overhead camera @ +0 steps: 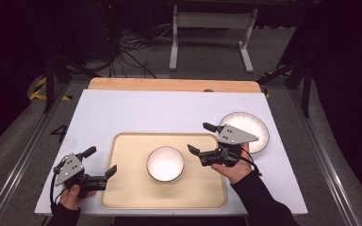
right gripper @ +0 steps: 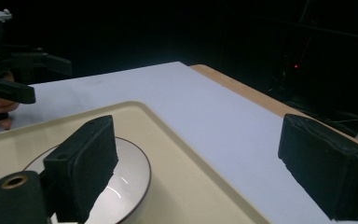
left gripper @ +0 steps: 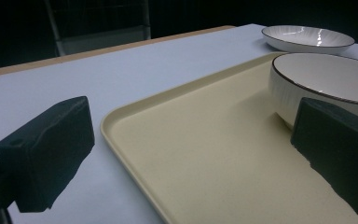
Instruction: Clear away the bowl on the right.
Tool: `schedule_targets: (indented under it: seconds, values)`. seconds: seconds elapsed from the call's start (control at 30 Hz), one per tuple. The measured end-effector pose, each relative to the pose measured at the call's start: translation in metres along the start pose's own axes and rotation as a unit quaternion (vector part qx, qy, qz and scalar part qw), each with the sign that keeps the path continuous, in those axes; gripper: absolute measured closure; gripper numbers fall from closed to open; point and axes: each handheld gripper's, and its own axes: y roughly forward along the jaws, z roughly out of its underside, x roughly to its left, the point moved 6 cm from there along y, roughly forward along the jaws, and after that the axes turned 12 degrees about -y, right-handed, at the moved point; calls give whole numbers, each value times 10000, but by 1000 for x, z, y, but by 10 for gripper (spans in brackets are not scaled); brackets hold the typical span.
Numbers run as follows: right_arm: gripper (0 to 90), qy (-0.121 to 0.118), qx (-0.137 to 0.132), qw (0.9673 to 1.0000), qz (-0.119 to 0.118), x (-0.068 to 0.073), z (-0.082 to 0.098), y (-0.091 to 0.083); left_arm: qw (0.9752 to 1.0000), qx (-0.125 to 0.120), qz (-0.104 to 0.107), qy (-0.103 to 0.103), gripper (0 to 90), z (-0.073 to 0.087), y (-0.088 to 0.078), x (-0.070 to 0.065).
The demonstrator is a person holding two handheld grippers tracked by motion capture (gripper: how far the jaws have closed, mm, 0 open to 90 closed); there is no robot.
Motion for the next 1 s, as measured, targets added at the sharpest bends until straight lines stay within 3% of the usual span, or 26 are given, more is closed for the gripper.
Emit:
schedule_targets:
  seconds: [0.5, 0.73, 1.0]
  values:
    - [126, -123, -52, 9977, 669, -19, 22, -38, 10000, -2, -7, 2, 1, 0, 0, 0]
    - [108, -189, -46, 9935, 1125, -24, 34, -52, 10000, -6, 0, 10, 1, 0, 0, 0]
    - [79, -67, -149, 9919, 1258, -20, 47, -52, 10000, -1, 9, 3, 1, 0, 0, 0]
